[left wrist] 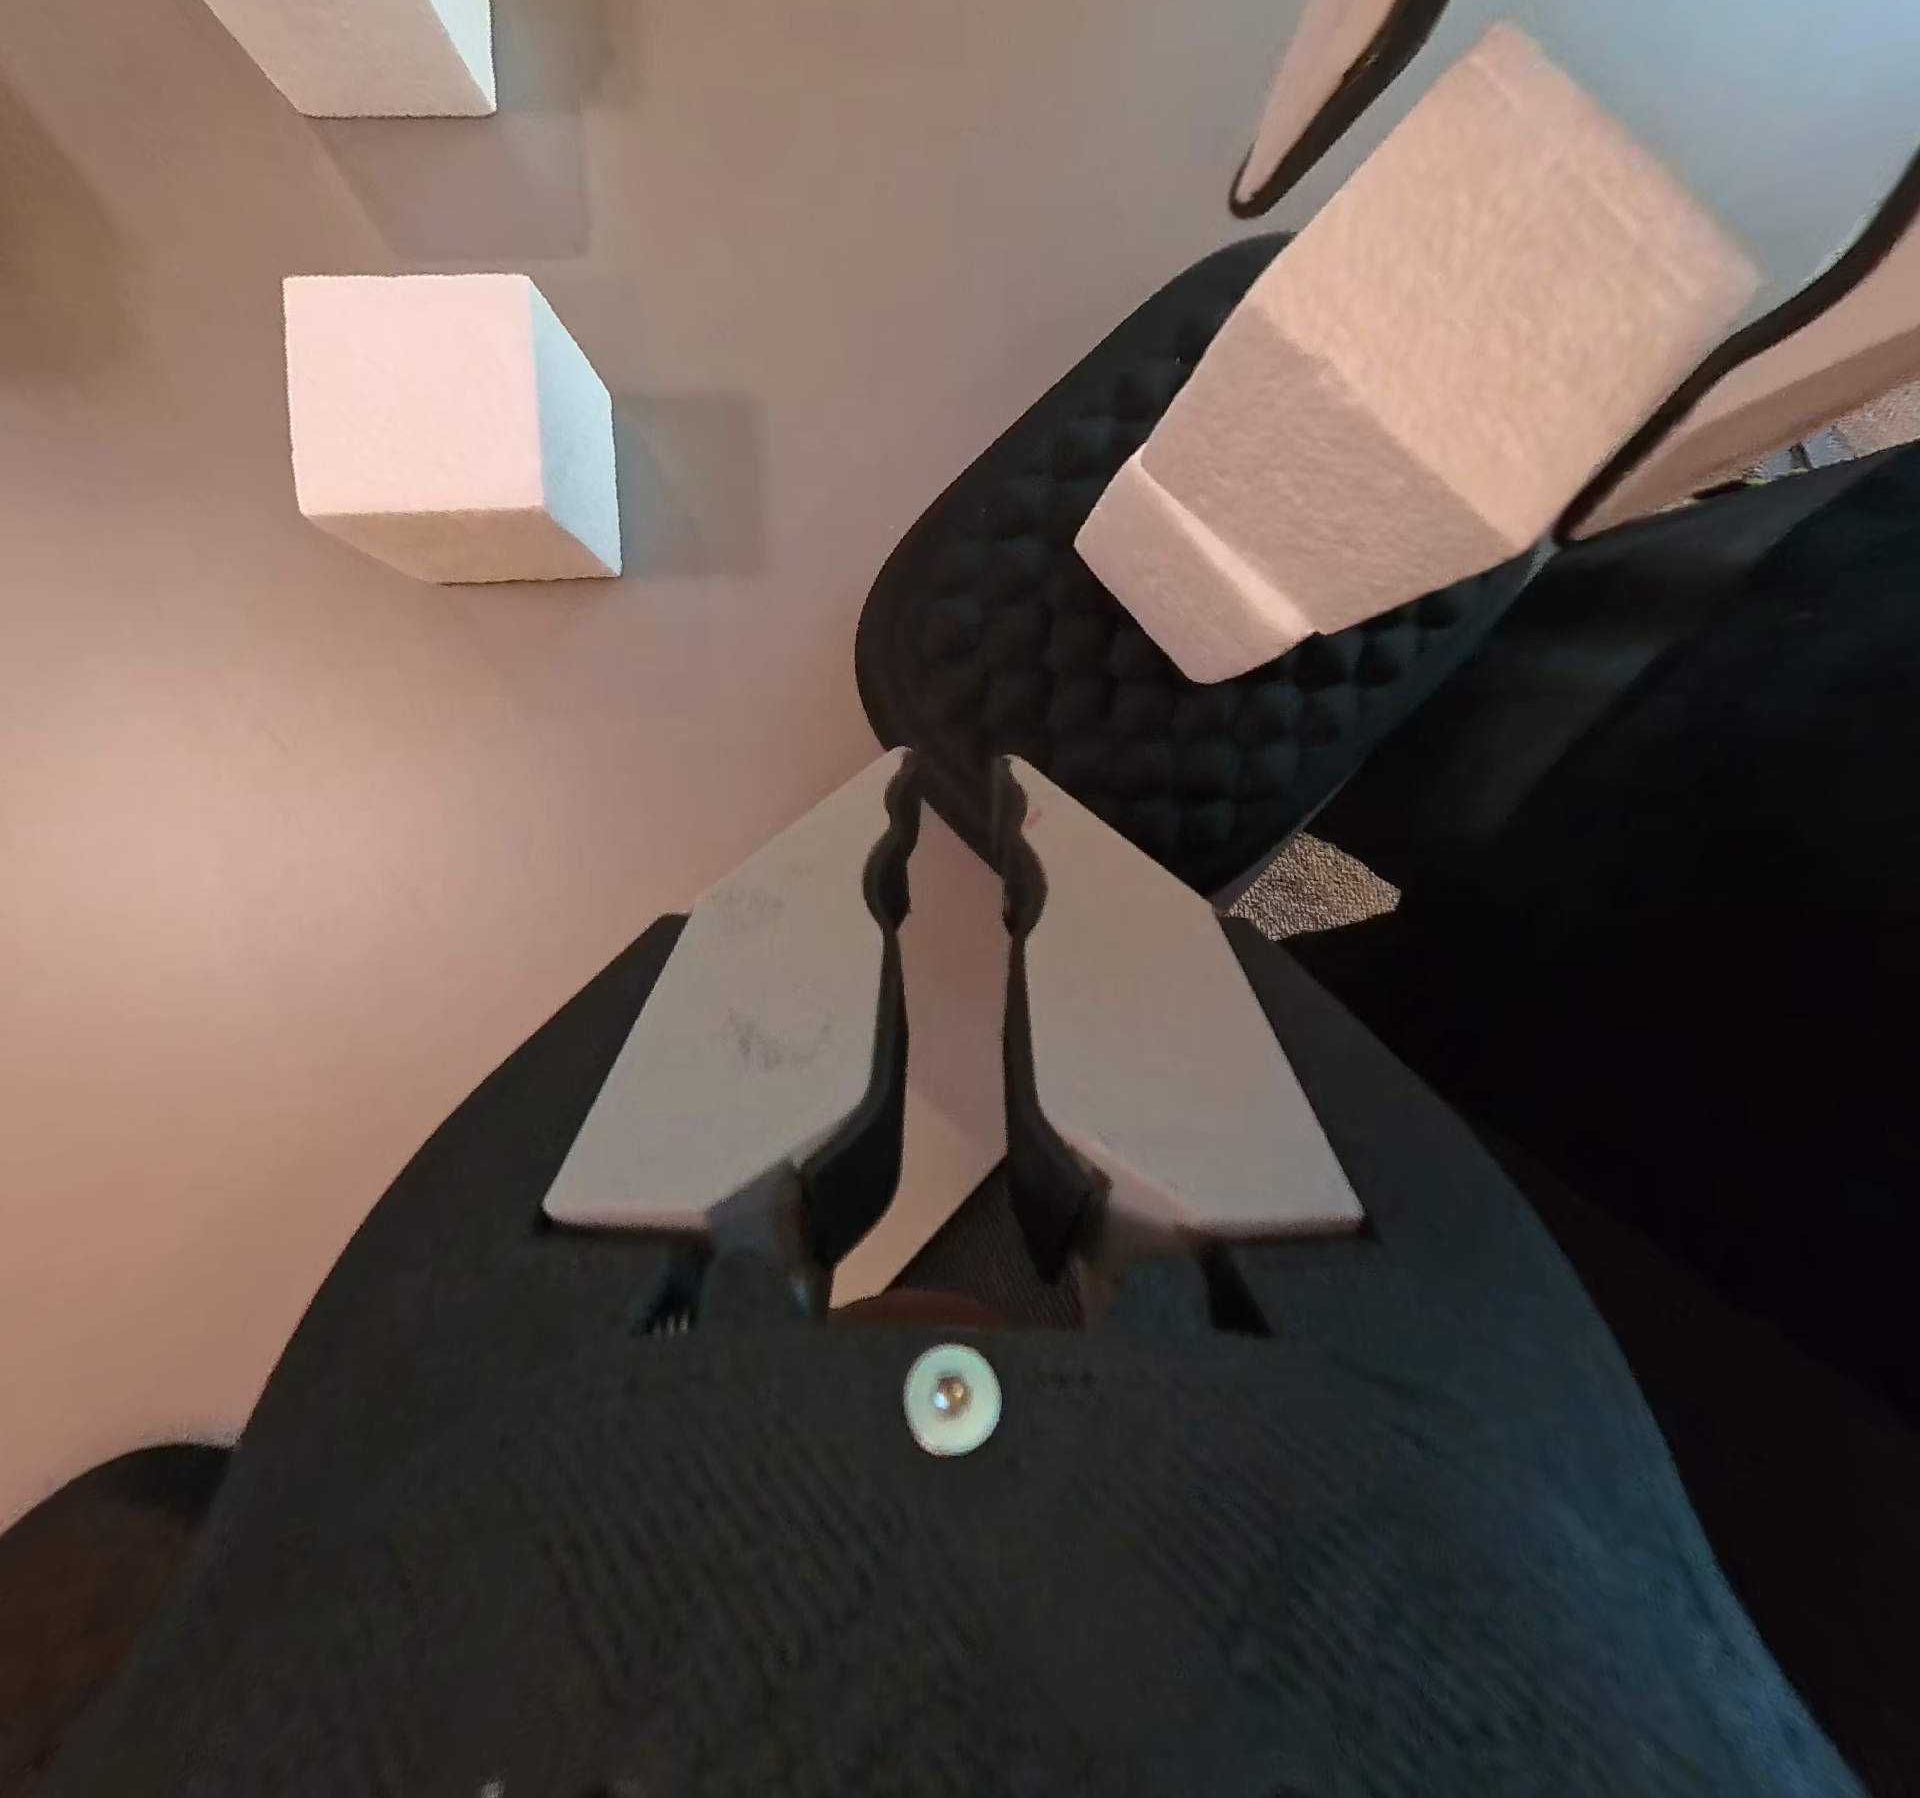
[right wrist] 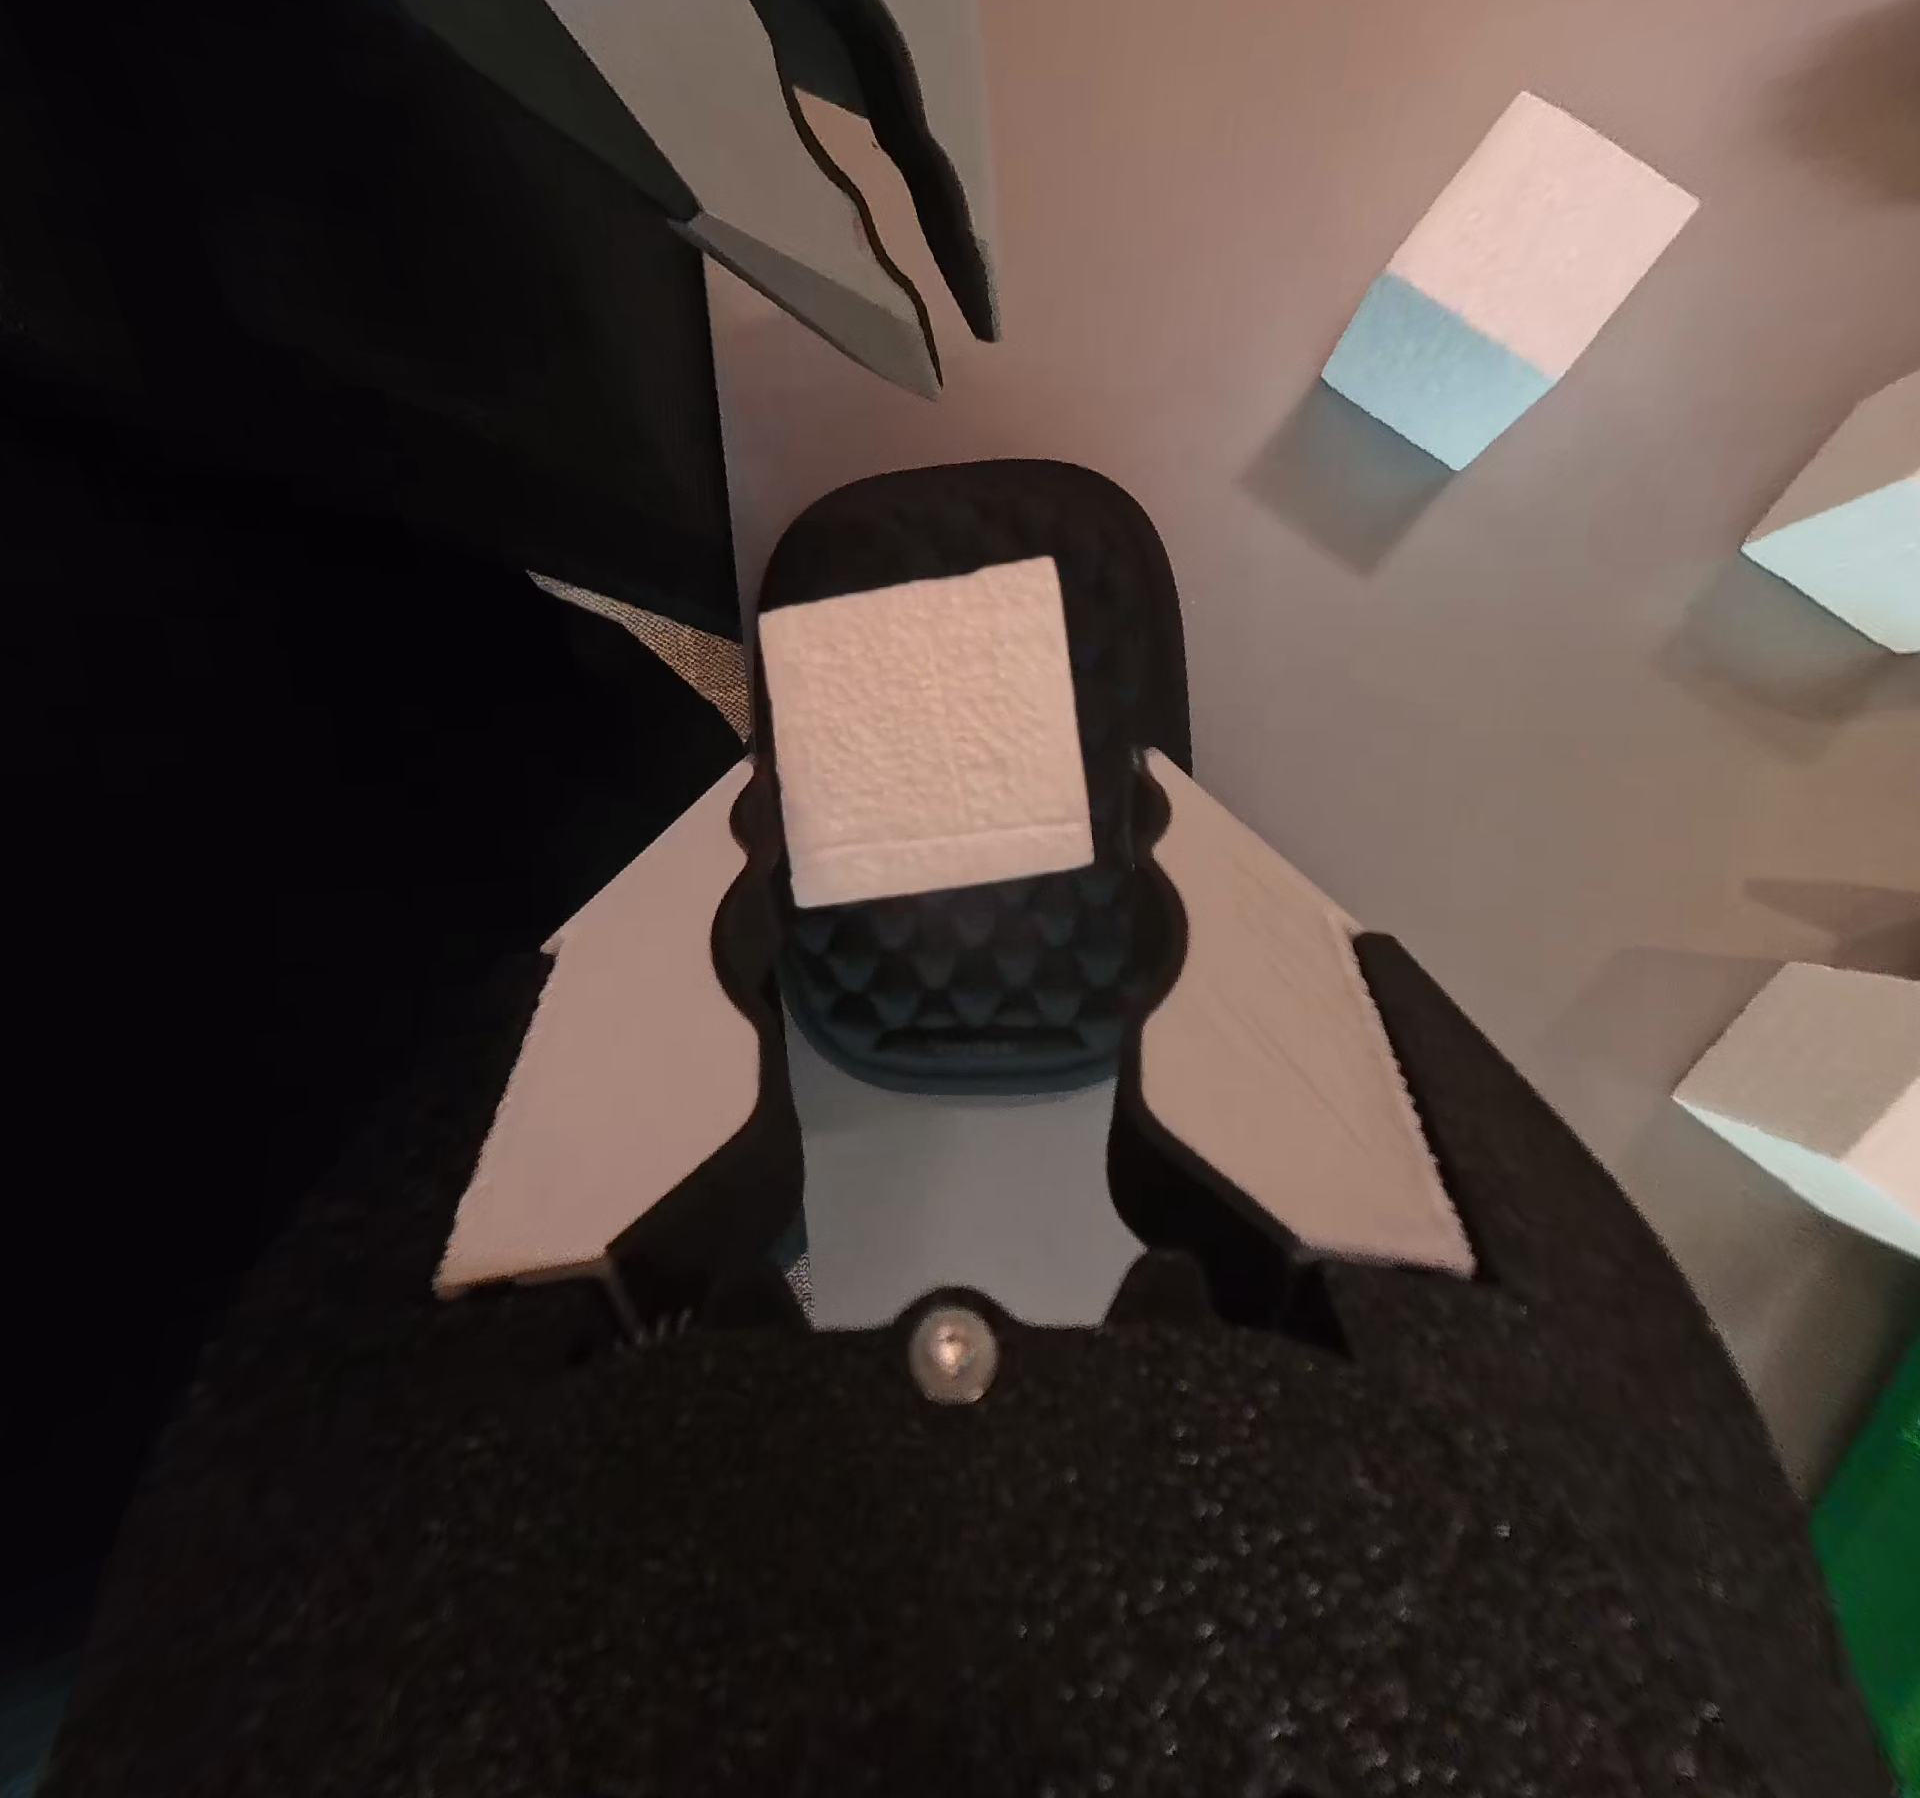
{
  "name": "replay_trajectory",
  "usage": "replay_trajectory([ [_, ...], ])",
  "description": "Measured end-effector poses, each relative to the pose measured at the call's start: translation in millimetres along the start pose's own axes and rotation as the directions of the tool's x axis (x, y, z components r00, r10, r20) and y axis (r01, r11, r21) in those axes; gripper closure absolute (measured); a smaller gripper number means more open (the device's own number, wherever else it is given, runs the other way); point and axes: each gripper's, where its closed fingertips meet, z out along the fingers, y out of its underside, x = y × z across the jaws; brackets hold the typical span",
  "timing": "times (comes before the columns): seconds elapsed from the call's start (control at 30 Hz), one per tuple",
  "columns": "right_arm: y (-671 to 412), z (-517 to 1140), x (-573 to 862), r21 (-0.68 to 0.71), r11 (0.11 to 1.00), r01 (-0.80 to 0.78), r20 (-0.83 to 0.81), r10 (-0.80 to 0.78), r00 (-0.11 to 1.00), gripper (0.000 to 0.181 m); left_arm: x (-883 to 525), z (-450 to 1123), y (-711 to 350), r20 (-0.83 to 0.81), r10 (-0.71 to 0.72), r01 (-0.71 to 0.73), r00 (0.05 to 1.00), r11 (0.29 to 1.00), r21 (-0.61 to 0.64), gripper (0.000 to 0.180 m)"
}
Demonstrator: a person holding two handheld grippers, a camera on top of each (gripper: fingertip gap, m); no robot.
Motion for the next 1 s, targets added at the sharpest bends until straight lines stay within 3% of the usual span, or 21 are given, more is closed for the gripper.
replay_trajectory([
  [0.2, 22.7, 17.3, -1.5, -0.041, 0.999, -0.023, -0.054, 0.02, 0.998, 0.116, 7.2, 5.9, 4.6, -0.035, 0.014, -0.015, 0.999, 0.999, -0.03, 0.169],
  [0.5, 17.7, 7.6, -1.2, 0.01, 0.996, -0.09, -0.087, 0.091, 0.992, 0.11, 6.5, 3.8, 2.3, -0.04, -0.002, 0.001, 0.999, 1.0, -0.013, 0.165],
  [0.57, 18.1, 1.0, -3.3, 0.03, 0.994, -0.101, -0.097, 0.103, 0.99, 0.11, 1.8, 1.5, -0.5, -0.021, -0.016, 0.016, 1.0, 1.0, -0.001, 0.154],
  [0.7, 18.7, -15.6, -8.9, 0.103, 0.983, -0.15, -0.101, 0.16, 0.982, 0.11, -24.8, -8.4, -17.1, 0.058, -0.092, 0.089, 0.994, 0.995, 0.05, 0.095],
  [0.83, 21.0, -30.1, -17.4, 0.197, 0.952, -0.234, -0.062, 0.25, 0.966, 0.11, -59.8, -16.2, -43.7, 0.091, -0.135, 0.125, 0.987, 0.986, 0.112, 0.08],
  [1.0, 39.3, -41.7, -15.7, 0.223, 0.93, -0.293, -0.086, 0.318, 0.944, 0.11, -101.5, 6.5, -54.5, 0.112, -0.117, 0.115, 0.987, 0.993, 0.029, 0.061],
])
